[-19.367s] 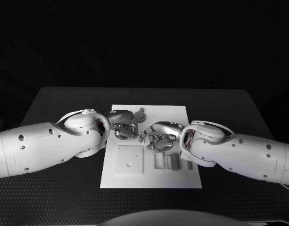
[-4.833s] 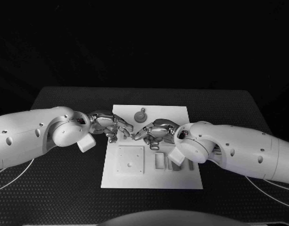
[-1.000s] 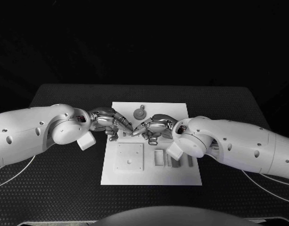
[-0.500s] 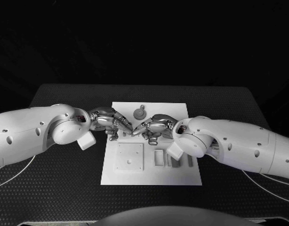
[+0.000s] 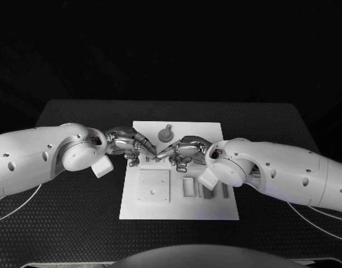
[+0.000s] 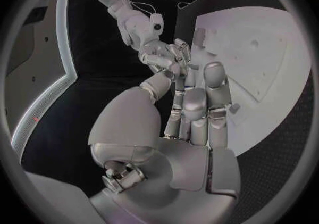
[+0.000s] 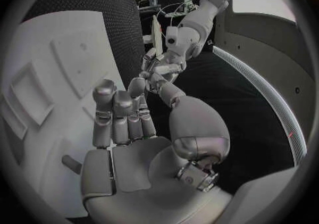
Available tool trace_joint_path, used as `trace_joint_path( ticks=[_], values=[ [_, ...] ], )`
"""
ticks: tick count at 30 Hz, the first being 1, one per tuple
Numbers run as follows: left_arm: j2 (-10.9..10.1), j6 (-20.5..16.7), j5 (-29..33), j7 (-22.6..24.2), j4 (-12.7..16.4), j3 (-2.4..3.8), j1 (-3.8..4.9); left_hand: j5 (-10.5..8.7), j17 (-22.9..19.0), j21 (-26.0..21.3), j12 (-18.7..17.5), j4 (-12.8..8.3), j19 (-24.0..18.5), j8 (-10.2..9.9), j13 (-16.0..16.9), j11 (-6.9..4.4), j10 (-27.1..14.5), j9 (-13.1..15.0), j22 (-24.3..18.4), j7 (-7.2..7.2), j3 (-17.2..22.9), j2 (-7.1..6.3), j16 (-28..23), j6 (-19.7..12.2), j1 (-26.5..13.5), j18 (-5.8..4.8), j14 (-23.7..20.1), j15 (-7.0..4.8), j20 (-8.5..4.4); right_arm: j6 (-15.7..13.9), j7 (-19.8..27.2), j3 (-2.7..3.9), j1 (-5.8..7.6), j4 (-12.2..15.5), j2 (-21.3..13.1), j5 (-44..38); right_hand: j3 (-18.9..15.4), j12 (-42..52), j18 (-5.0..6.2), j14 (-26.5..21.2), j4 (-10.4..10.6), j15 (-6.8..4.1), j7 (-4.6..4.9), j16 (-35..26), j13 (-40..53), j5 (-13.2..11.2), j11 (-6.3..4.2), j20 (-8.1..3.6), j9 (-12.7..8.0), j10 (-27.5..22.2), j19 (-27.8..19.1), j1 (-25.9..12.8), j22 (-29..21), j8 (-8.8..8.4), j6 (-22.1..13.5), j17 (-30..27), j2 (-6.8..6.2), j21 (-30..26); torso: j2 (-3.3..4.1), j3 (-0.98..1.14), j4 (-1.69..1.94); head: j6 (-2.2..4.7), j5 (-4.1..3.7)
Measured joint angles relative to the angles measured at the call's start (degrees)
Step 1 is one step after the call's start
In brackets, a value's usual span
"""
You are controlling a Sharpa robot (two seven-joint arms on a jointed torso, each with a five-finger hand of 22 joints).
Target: Assemble the parts on the task board
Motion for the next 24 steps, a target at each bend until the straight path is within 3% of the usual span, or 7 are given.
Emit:
trace_joint_path(
  ticks=[6,12,14,17,24],
  values=[
    [0.0,-0.3,-0.5,0.0,-0.1,0.0,0.0,0.0,-0.1,0.0,0.0,0.0,0.0,0.0,0.1,0.0,0.0,0.0,0.0,-0.2,0.0,-0.01,0.0,0.2,0.0,-0.02,0.0,0.0,0.01,-0.6,0.3,0.0,-0.01,-0.2,-0.4,0.6,-0.7,0.0,-0.13,-0.5,0.4,0.44,0.34,-0.4,0.1,0.0,0.18,-0.2,-0.4,-0.6,-0.2,-1.0,-0.1,-0.33,-0.4,0.0,-0.94,-0.5,-0.01,-0.01,0.0,0.01,0.06],
    [0.0,-0.6,-2.8,0.0,0.1,0.0,-0.01,0.0,-0.1,0.0,0.0,-0.1,0.0,0.0,0.1,0.0,0.0,0.1,0.0,-0.21,0.1,-0.01,0.0,0.2,0.0,-0.02,0.0,0.0,0.01,-2.2,1.4,0.0,0.0,-1.3,-1.0,0.8,-0.9,0.0,-0.56,-0.5,0.6,0.5,0.42,-0.4,0.1,0.0,0.39,-0.21,-0.5,-0.8,-0.2,-1.8,-0.1,-0.54,-0.6,0.0,-0.96,-0.7,-0.01,-0.02,0.01,0.0,0.14],
    [0.0,-0.9,-5.3,0.2,0.5,0.0,-0.01,0.0,-0.2,0.0,0.1,-0.2,0.0,0.0,0.1,0.0,0.0,0.1,0.0,-0.21,0.1,-0.01,0.0,0.2,0.0,-0.02,0.0,-0.01,0.01,-3.0,2.0,0.11,-0.01,-1.9,-1.3,0.1,-0.9,0.0,-0.57,-0.5,0.6,0.51,0.41,-0.4,0.1,0.0,0.39,-0.21,-0.5,-0.8,-0.2,-1.8,-0.2,-0.54,-0.7,0.0,-0.96,-0.7,-0.01,-0.03,0.01,-0.02,0.14],
    [0.3,-1.7,-9.7,0.6,1.3,0.0,-0.01,-0.01,-0.2,0.0,0.1,-0.2,0.0,0.0,0.2,-0.08,0.1,0.1,0.0,-0.21,0.1,-0.01,0.0,0.2,0.0,-0.03,0.0,0.0,0.02,-3.9,2.9,1.12,0.08,-2.9,-1.6,-1.3,-0.9,0.0,-0.58,-0.6,0.6,0.56,0.33,-0.4,0.1,0.0,0.39,-0.2,-0.5,-0.8,-0.2,-1.8,-0.2,-0.54,-0.8,0.0,-0.96,-0.8,-0.02,-0.03,0.01,-0.01,0.23],
    [0.6,-6.5,-24.1,2.0,3.5,0.0,-0.39,-0.05,-0.4,0.2,0.1,-0.1,0.2,0.2,0.3,-0.11,0.1,0.3,0.0,-0.21,0.5,-0.12,0.2,0.2,0.1,-0.2,0.0,-0.01,-0.19,-5.2,5.2,1.33,2.17,-5.8,-1.7,-3.7,-0.9,0.0,-0.59,-0.6,0.6,0.56,0.42,-0.4,0.2,0.0,0.39,-0.18,-0.5,-0.8,-0.2,-1.8,-0.2,-0.54,-0.8,0.0,-0.96,-0.8,-0.02,-0.07,0.01,0.1,0.21]
  ],
)
